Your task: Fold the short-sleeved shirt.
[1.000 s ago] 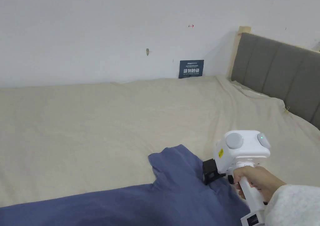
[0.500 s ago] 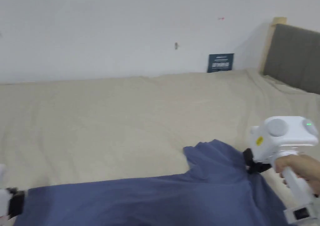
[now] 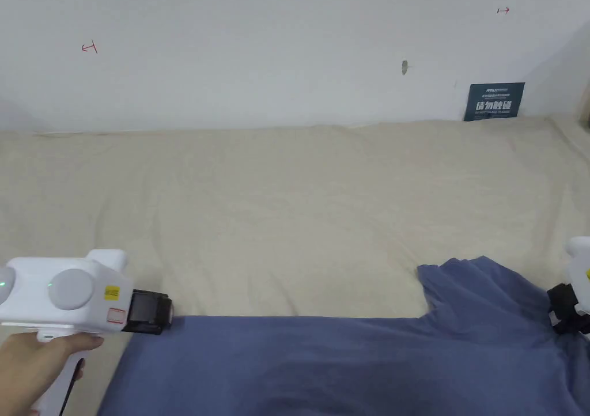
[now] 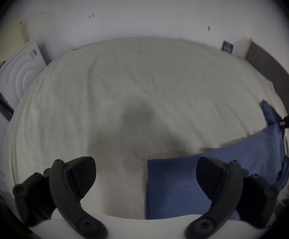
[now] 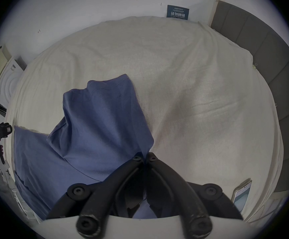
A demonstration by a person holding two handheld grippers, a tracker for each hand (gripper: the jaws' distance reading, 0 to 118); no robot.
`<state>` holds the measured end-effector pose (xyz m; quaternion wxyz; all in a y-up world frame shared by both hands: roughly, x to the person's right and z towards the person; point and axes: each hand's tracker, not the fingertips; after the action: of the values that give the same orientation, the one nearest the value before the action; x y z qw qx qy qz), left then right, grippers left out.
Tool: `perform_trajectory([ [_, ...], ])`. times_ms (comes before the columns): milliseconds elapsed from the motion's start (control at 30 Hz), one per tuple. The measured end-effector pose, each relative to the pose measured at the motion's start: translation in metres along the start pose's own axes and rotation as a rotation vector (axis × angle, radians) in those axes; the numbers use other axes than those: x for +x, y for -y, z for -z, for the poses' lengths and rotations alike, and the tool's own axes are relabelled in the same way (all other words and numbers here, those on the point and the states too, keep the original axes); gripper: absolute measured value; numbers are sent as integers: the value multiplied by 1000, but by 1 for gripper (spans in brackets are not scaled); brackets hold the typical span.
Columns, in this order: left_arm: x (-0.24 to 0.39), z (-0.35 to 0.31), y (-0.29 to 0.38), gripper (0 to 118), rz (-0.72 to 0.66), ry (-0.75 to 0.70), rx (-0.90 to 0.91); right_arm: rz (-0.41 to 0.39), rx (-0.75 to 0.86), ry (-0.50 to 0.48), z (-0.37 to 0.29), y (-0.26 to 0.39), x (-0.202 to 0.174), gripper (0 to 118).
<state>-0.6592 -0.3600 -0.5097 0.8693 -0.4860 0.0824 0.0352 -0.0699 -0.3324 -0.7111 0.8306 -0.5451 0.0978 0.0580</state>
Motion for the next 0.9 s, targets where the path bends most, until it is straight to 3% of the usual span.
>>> perform_trajectory([
  [167,17,34,-2,115,-49,16,-122,-9,-4,8,2,2,-5,0],
  [233,16,30,-6,115,-107,-10,-70,-16,-7,9,0,2,-6,0],
  [333,17,28,-14,101,-56,2,-84,-24,-5,11,-1,2,-7,0],
  [433,25,13,-19,55,-21,3,-52,-13,2,-9,-2,2,-6,0],
  [467,27,11,-20,18,-10,10,-50,-9,1,-21,-3,3,-7,0],
  [500,31,7,-19,4,3,33,-48,-5,2,-19,-5,4,-8,0],
  [633,35,3,-19,4,11,38,-53,-30,18,-26,-19,6,-10,0],
  [800,31,-30,-16,4,-11,51,16,27,82,-91,-62,8,2,0],
  [900,28,-59,-15,4,-16,59,54,21,124,-99,-88,15,11,0],
])
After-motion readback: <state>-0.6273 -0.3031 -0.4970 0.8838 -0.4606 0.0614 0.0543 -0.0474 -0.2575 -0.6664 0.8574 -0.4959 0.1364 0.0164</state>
